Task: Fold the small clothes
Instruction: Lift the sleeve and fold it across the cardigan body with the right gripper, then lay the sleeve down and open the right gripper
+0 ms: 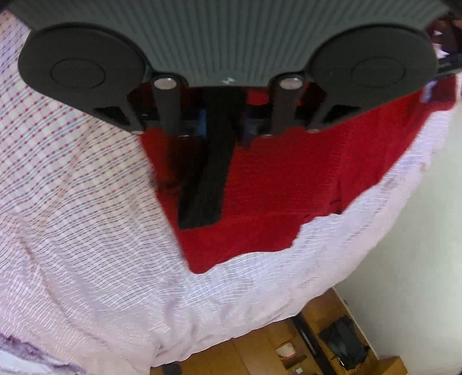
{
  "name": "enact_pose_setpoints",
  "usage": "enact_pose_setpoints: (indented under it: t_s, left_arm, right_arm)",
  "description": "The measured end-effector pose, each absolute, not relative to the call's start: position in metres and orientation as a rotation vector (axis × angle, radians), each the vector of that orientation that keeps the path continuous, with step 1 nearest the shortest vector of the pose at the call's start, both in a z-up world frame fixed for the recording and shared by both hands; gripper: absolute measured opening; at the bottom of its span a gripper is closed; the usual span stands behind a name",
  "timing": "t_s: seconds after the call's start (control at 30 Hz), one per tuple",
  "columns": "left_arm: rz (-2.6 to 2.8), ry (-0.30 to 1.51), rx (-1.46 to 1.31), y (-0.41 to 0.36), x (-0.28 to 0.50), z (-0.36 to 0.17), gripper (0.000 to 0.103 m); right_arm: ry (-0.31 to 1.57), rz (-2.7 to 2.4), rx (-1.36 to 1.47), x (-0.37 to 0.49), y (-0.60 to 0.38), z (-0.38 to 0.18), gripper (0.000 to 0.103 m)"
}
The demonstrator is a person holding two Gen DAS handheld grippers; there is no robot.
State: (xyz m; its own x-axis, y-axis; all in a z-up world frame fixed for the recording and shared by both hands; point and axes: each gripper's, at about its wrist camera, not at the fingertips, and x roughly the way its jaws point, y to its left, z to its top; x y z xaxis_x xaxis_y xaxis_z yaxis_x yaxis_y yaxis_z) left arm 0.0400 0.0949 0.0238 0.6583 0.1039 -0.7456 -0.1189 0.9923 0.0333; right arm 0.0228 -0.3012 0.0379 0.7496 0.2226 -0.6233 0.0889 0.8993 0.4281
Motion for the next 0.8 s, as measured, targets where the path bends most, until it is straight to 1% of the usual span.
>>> enact_pose_setpoints:
  t_s: [0.1,0.43,0.67,0.8]
  left_arm:
    - [0.127,0.840,-0.023,0.096,0.037,0.023,0.103]
    - [0.127,0.786,-0.017,0.106,0.027,0.041,0.103]
    - [0.141,0.744,-0.033,0.123,0.019,0.055,0.103]
    - [0.147,0.733,-0.033,0.129,0.019,0.057,0.103]
  right_arm:
    - [0.700,0.100,0.435,0.019,-0.295,0.048,0.014]
    - [0.574,0.229,0.457,0.018,-0.249,0.103,0.013]
    - [0.534,0.363,0.432,0.050,-0.182,0.133,0.013]
    - [0.562,0.409,0.405,0.074,-0.141,0.133,0.013]
